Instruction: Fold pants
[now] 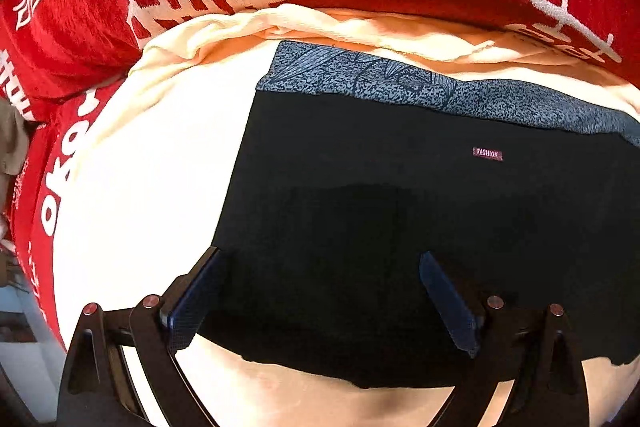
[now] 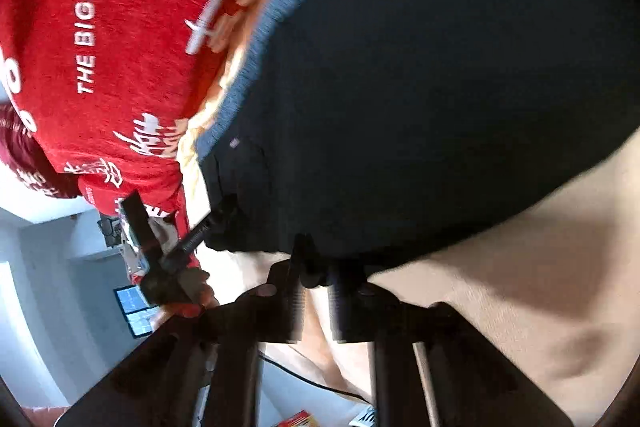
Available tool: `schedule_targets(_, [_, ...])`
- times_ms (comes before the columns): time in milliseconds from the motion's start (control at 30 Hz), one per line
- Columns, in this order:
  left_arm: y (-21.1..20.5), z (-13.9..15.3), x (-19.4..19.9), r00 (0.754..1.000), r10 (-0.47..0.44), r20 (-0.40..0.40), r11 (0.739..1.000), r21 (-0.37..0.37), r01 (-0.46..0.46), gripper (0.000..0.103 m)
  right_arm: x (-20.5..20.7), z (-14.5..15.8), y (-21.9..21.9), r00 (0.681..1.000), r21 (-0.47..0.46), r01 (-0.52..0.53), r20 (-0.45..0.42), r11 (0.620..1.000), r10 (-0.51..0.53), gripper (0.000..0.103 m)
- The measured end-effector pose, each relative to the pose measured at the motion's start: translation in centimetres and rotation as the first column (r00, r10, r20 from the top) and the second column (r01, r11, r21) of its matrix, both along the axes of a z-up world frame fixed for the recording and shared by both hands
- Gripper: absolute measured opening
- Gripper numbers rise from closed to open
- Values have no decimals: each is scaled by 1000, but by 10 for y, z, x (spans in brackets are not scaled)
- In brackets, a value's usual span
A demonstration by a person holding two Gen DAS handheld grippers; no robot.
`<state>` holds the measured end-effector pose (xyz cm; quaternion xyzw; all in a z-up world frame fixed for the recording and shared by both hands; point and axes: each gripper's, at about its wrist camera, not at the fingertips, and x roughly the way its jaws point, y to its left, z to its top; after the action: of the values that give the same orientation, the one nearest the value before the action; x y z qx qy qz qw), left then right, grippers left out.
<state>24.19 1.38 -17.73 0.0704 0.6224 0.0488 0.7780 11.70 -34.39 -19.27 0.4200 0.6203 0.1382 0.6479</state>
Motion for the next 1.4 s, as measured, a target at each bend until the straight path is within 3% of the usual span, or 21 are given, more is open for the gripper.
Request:
schedule_targets(67, [3, -3, -1, 1000, 4, 0, 1000, -14, -4, 101, 0, 6, 10, 996, -83, -86, -4, 993, 86, 9])
schedule_targets(133, [7, -4, -1, 1000, 15, 0, 1000, -19, -15, 103, -5, -7, 18, 987, -184, -158, -64, 970, 149, 9])
schedule_targets(200, [9, -3, -1, 1000, 27, -8, 999, -28, -28, 103, -10, -17, 17, 984, -190, -170, -94, 967, 154, 9])
schedule_targets(267, [9, 2, -3, 1000, 24, -12, 1000, -14, -24, 103, -10, -13, 17, 975, -193, -196, -144, 961, 170, 24])
schedule_targets(300, [12, 4, -4, 1000, 23, -11, 1000, -12, -23, 103, -9, -9, 20, 963, -212, -241, -174, 947, 206, 24])
schedule_targets(367, [14, 15, -9, 999, 33, 5, 999, -38, -33, 103, -4, 13, 23, 946, -239, -318, -139, 917, 292, 25])
schedule_targets(467, [38, 19, -9, 997, 81, 18, 993, -82, -79, 103, 31, 56, 45, 903, -291, -410, 2, 865, 429, 28])
schedule_targets(567, [52, 26, -15, 990, 135, 25, 984, -123, -131, 103, 90, 82, 90, 820, -330, -497, 125, 803, 559, 41])
schedule_targets(633, [62, 32, -19, 985, 166, 39, 976, -148, -159, 103, 124, 85, 125, 746, -353, -567, 163, 744, 646, 43])
schedule_targets(833, [98, 29, -35, 957, 289, 9, 918, -287, -275, 103, 201, 56, 245, 517, -435, -726, 164, 532, 840, 43])
schedule_targets(933, [113, 21, -38, 949, 316, 2, 895, -331, -298, 103, 214, 35, 281, 438, -475, -758, 138, 447, 888, 43])
schedule_targets(1033, [125, 10, -34, 939, 344, -24, 848, -421, -322, 103, 224, 11, 307, 384, -492, -781, 108, 385, 917, 43])
schedule_targets(1100, [128, 3, -29, 937, 347, -27, 827, -462, -320, 103, 231, -5, 322, 362, -516, -781, 83, 351, 928, 43])
schedule_targets(1233, [115, -2, -26, 947, 322, -14, 827, -482, -289, 103, 241, -28, 334, 357, -527, -784, 48, 327, 933, 43])
schedule_targets(1300, [112, -3, -23, 951, 310, 8, 831, -489, -267, 101, 247, -35, 336, 362, -505, -795, 48, 335, 931, 43])
schedule_targets(1333, [110, -2, -22, 953, 303, 19, 831, -494, -254, 89, 249, -37, 337, 370, -491, -801, 44, 343, 928, 43])
schedule_targets(1400, [107, 0, -19, 955, 295, 23, 837, -488, -247, 83, 253, -41, 340, 392, -447, -819, 21, 359, 920, 14])
